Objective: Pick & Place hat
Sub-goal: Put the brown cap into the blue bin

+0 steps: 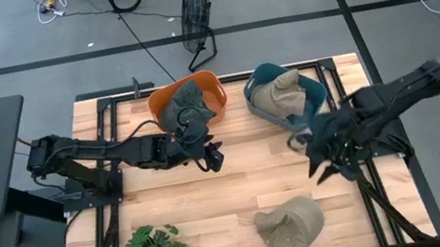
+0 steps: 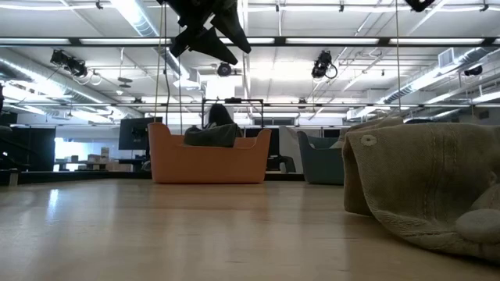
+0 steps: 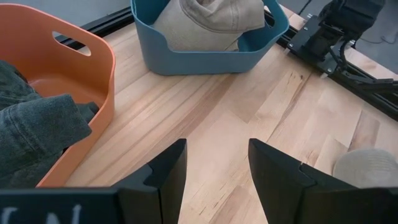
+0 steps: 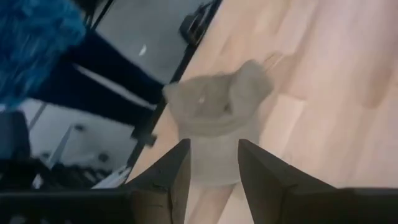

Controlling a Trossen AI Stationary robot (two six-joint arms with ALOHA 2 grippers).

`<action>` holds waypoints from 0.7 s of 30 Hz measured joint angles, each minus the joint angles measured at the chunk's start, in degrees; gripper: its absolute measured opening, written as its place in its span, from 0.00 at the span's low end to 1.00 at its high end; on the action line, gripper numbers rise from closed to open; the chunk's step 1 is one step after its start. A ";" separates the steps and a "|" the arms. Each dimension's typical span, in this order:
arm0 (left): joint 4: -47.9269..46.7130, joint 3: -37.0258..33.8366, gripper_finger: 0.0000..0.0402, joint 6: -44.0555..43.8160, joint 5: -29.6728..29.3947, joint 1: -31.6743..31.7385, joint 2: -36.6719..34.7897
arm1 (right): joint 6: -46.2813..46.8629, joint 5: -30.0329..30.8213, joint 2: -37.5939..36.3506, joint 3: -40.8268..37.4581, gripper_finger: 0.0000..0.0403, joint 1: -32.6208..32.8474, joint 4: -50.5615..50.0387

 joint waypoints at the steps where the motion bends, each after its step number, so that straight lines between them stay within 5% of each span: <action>1: 0.00 0.00 0.44 -0.13 -0.02 0.00 0.00 | 0.29 0.55 0.77 0.00 0.33 1.29 0.02; 6: 0.00 0.00 0.44 -1.58 -0.02 0.00 0.00 | 5.95 5.85 4.87 -0.02 0.35 4.89 0.04; 15: 0.02 0.00 0.44 -1.78 1.71 -0.02 0.00 | 20.76 6.75 12.54 -0.02 0.48 8.24 7.22; 21: -0.02 0.00 0.44 -1.08 2.16 -0.02 0.00 | 29.16 17.37 19.28 -0.02 0.52 12.34 13.41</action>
